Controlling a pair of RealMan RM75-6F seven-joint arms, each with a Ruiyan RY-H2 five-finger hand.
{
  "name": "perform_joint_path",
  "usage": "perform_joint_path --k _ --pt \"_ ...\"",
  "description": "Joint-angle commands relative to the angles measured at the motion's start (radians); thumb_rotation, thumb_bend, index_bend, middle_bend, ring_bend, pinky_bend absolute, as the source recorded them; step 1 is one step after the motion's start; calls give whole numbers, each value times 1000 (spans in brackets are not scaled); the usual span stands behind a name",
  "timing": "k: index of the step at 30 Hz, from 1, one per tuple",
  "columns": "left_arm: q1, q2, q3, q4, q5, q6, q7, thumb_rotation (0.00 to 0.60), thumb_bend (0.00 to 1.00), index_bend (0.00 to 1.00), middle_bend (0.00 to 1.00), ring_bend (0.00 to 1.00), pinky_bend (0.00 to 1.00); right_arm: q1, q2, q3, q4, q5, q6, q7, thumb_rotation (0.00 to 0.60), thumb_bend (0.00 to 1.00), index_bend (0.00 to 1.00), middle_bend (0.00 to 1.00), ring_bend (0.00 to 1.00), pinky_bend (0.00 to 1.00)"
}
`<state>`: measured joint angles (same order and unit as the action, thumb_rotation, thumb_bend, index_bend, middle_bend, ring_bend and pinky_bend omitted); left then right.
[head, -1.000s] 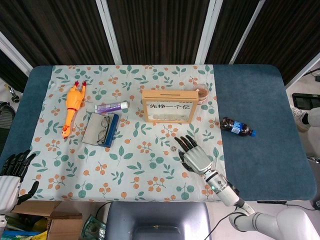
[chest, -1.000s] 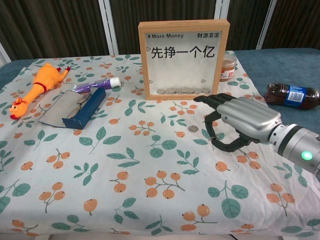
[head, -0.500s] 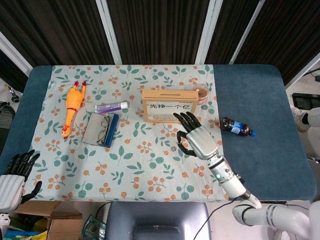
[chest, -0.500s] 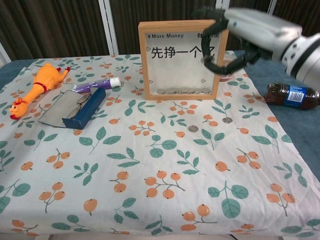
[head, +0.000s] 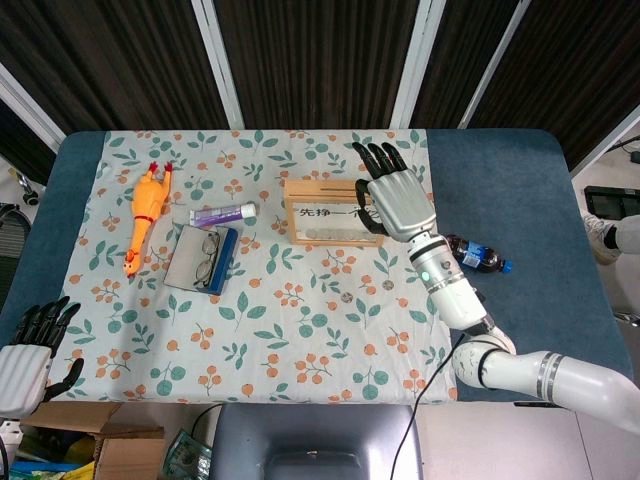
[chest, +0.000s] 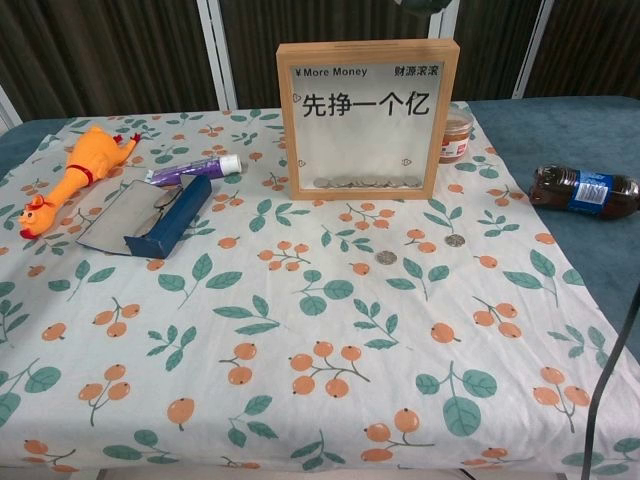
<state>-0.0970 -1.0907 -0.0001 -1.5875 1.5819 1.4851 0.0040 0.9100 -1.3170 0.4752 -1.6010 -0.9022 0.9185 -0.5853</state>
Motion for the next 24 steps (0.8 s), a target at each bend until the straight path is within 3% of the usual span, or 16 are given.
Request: perform_joint_path --k 1,9,15,24 --pt "-3 -2 -2 -1 -8 -7 6 600 393 0 0 0 0 110 42 20 35 194 -50 -122 600 553 750 142 0 59" --pt "-12 -7 -5 -4 -18 -24 17 600 399 0 0 0 0 247 29 -45 116 380 -61 -253 600 553 731 142 0 44" --pt "-11 -5 -6 -3 -21 -22 11 600 399 0 0 0 0 304 -16 -102 176 432 -46 -292 600 553 729 142 0 44" --pt "-10 -2 -5 -1 -21 -17 1 600 400 0 0 0 0 341 -64 -147 264 493 -42 -292 600 552 727 142 0 20"
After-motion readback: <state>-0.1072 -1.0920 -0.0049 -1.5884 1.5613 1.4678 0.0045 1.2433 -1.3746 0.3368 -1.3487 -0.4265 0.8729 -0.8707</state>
